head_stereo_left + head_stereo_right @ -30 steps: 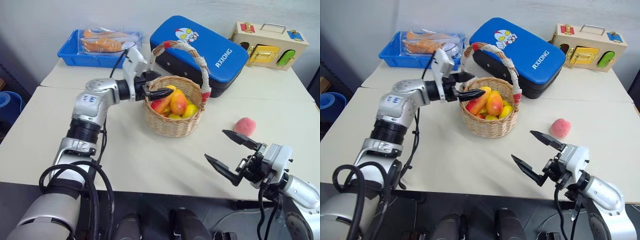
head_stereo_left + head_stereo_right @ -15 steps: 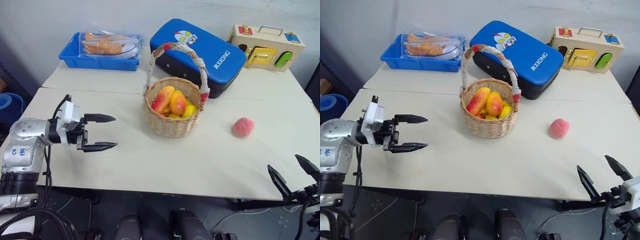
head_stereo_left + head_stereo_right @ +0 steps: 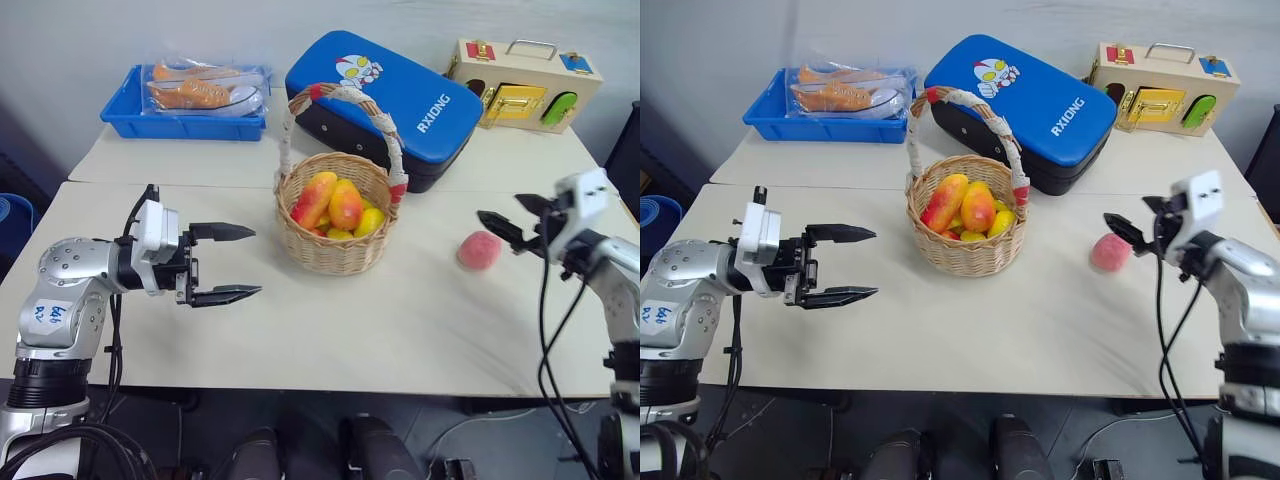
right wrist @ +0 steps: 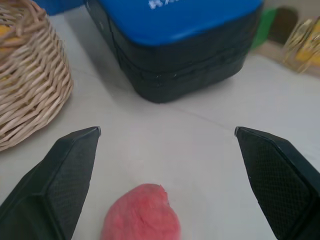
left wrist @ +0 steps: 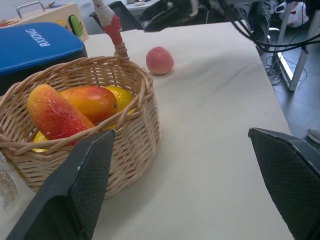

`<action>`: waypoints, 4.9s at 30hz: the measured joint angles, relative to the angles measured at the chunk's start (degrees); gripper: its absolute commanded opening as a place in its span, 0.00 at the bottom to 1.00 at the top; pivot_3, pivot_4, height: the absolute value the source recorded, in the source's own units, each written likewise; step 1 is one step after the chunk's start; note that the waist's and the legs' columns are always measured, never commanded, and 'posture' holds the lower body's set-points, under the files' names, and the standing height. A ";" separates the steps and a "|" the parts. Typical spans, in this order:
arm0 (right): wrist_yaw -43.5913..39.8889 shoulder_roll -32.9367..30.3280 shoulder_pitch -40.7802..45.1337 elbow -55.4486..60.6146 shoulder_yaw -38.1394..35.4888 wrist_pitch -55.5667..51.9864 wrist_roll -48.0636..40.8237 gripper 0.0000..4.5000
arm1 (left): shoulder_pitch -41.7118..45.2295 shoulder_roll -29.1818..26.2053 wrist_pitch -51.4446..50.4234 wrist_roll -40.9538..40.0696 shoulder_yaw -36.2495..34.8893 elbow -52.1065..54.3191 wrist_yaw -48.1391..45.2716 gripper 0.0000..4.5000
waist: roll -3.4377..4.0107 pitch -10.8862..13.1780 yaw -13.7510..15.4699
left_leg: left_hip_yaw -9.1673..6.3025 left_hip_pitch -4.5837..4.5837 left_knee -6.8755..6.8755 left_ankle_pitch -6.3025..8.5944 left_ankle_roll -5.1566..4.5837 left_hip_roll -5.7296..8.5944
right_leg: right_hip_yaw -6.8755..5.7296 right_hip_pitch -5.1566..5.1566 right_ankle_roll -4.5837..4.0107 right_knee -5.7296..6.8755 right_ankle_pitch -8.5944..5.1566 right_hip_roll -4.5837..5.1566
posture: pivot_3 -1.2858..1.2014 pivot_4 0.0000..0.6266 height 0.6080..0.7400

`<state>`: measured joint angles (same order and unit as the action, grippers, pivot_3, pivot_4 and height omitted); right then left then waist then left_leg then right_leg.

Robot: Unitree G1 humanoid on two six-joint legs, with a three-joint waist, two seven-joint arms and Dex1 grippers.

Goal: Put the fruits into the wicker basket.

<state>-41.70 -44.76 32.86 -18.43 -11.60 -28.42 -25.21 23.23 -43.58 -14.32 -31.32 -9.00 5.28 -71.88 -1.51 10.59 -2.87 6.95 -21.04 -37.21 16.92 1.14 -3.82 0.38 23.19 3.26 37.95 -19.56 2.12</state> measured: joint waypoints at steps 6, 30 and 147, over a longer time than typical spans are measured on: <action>-0.06 0.39 4.57 -8.79 7.23 -6.98 6.18 1.00 | -2.20 -0.14 -1.40 -0.49 -0.13 3.73 1.23 1.00 | 0.00 0.00 0.18 | 0.09 -0.54 -0.13 0.05 -0.11 0.05 | 0.02 0.48 0.09 -0.02 0.04 0.09 | 0.52 0.24 1.00; 0.50 14.14 5.10 39.94 10.85 -25.55 -12.14 0.57 | -14.11 -1.47 -8.48 -6.51 -11.38 8.12 8.62 1.00 | 0.02 0.02 -0.84 | -0.06 -0.27 0.01 -0.23 0.14 -0.12 | 0.05 0.39 0.00 0.25 0.08 -0.06 | 0.52 0.24 1.00; -30.24 5.70 -34.60 27.98 -5.59 27.17 -4.43 0.99 | -21.28 -5.00 2.13 2.26 -10.43 -2.66 5.65 1.00 | -0.16 0.12 -0.43 | 0.13 -0.15 0.18 -0.03 -0.45 0.08 | 0.02 0.15 -0.05 -0.26 0.22 0.21 | 0.52 0.24 1.00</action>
<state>-71.94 -39.07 -1.73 9.55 -17.19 -1.24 -29.64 1.95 -48.58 -12.19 -29.06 -19.43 2.62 -66.23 -1.67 10.71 -3.30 7.08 -21.19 -37.03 16.89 0.69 -3.74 0.41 23.34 3.21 37.68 -19.34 2.33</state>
